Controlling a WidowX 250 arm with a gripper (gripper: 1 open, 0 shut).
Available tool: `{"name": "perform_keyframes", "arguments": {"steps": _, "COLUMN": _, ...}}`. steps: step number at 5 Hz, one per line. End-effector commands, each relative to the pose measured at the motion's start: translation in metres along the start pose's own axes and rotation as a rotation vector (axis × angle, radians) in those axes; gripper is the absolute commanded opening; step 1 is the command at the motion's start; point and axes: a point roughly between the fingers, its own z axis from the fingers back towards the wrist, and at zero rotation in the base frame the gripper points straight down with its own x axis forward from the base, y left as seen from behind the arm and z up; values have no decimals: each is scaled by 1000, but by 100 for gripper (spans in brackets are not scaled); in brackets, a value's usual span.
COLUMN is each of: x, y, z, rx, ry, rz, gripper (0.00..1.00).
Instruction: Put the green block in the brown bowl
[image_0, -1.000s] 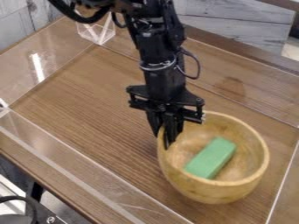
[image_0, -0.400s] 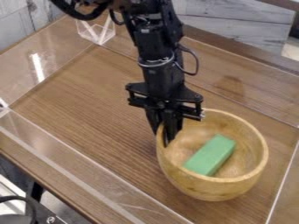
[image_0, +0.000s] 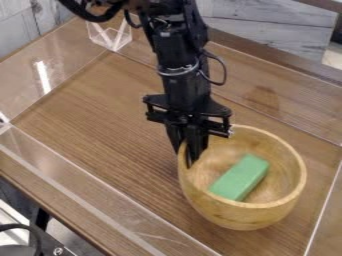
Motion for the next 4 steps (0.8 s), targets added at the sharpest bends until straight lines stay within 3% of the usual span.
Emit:
{"name": "perform_keyframes", "arguments": {"steps": 1, "x": 14, "y": -1, "z": 16, "rx": -10, "ry": -60, "rz": -12, "gripper": 0}}
{"name": "perform_keyframes", "arguments": {"steps": 4, "x": 12, "y": -2, "z": 19, "rx": -19, "ry": -44, "rz": -22, "gripper": 0}}
